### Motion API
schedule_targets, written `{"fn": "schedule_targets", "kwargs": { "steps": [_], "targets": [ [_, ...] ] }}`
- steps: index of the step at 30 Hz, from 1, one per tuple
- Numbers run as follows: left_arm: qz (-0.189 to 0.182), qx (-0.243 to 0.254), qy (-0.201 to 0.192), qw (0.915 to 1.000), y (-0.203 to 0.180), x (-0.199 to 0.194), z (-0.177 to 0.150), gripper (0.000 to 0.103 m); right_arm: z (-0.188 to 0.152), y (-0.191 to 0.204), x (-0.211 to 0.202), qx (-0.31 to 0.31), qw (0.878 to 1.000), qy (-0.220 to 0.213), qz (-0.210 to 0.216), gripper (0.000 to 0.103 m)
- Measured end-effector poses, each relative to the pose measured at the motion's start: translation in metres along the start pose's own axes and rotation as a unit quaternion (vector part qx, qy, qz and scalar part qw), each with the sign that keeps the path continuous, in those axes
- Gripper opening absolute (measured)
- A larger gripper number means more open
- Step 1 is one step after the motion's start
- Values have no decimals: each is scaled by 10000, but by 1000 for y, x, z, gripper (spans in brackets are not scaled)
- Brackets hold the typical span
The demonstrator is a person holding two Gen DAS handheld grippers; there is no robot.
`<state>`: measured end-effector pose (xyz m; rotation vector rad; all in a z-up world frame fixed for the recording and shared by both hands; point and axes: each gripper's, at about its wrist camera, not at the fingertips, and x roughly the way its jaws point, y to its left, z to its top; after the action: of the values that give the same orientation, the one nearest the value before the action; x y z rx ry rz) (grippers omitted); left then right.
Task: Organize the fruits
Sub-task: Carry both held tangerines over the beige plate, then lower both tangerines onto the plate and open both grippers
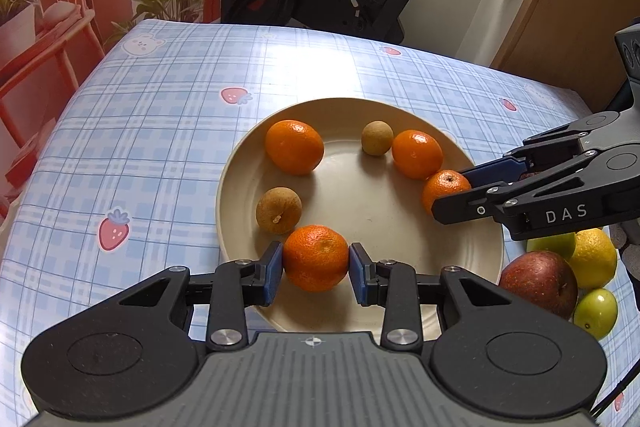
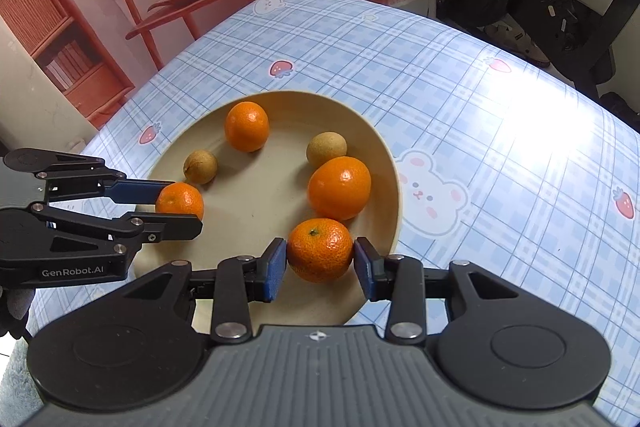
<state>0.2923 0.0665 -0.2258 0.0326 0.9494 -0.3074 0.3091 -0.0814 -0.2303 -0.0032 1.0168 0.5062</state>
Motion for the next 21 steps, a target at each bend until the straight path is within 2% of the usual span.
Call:
{"fn": "schedule_targets", "kwargs": {
  "steps": [3, 11, 21],
  "targets": [
    [12, 11, -27, 10000, 3, -1, -1, 38, 1, -1, 1, -27, 10000, -58, -70, 40],
    [353, 243, -215, 9989, 1, 3, 4, 38, 3, -3, 2, -30, 9995, -250, -187, 39],
    [315, 148, -318, 9989, 4, 5, 8, 38, 7, -3, 7, 16, 9989, -388, -252, 40]
  ]
}}
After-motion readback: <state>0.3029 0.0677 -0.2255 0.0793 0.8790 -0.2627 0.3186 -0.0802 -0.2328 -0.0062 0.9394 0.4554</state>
